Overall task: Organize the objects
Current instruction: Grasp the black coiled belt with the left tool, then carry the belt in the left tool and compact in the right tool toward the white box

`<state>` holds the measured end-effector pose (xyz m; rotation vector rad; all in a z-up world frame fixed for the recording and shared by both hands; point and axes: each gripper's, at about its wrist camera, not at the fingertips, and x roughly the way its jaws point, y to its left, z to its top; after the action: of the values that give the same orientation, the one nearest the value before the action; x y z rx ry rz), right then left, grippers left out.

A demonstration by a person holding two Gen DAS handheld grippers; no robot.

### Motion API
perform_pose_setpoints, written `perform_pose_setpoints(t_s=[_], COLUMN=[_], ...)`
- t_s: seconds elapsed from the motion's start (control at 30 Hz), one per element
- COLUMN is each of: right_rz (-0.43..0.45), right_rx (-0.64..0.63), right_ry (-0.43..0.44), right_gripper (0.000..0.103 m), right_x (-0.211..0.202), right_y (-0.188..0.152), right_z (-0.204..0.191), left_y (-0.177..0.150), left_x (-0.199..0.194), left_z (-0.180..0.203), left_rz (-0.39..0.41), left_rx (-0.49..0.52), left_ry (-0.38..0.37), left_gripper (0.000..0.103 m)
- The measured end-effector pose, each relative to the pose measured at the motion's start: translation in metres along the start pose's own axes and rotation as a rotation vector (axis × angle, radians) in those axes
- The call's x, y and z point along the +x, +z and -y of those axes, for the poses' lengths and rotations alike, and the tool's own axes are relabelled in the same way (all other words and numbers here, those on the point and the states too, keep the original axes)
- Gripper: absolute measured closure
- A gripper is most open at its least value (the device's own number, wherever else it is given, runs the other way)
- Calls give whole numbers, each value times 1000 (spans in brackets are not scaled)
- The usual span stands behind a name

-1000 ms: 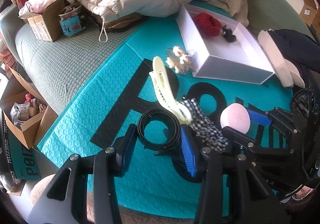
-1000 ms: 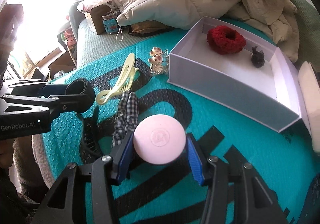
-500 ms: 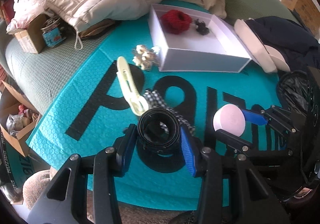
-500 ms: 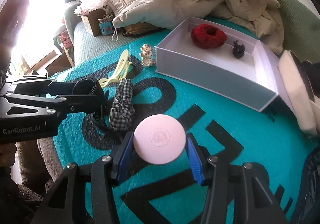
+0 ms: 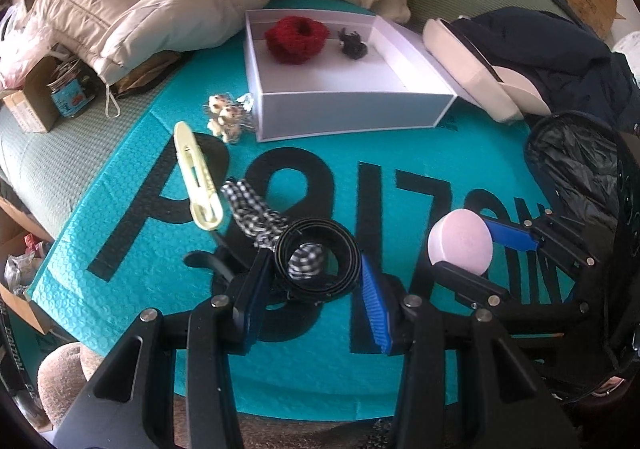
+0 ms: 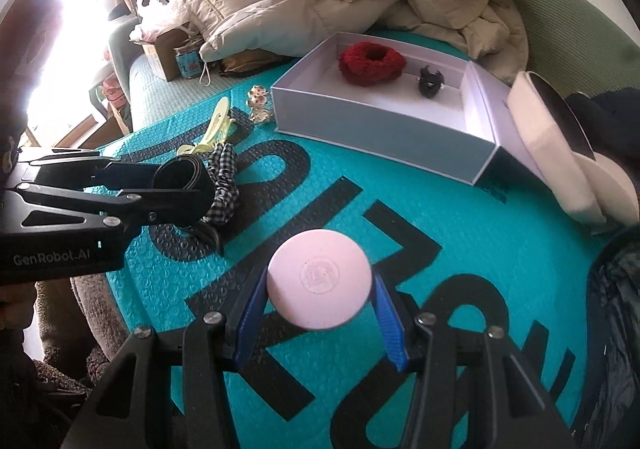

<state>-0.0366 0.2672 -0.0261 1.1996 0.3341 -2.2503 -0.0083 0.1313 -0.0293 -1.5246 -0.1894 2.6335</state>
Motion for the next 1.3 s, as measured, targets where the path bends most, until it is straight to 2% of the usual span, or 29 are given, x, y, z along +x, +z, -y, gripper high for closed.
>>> perform_pose_setpoints(t_s=[0.27, 0.7, 0.97, 1.3], right_rz=[6, 23, 13, 40], right_rx=[31, 58, 86, 2], right_ry=[27, 7, 74, 47], right_gripper=[51, 51, 51, 51], right_x=[-5, 6, 14, 9], right_y=[1, 28, 48, 80], right_z=[13, 34, 47, 53], left_y=[9, 47, 67, 93], left_x=[7, 25, 35, 29], left_z=[14, 21, 21, 22], left_rz=[-14, -31, -38, -20], left_rx=[31, 60, 59, 62], left_ry=[-18, -42, -45, -20], left_gripper=[62, 62, 62, 62])
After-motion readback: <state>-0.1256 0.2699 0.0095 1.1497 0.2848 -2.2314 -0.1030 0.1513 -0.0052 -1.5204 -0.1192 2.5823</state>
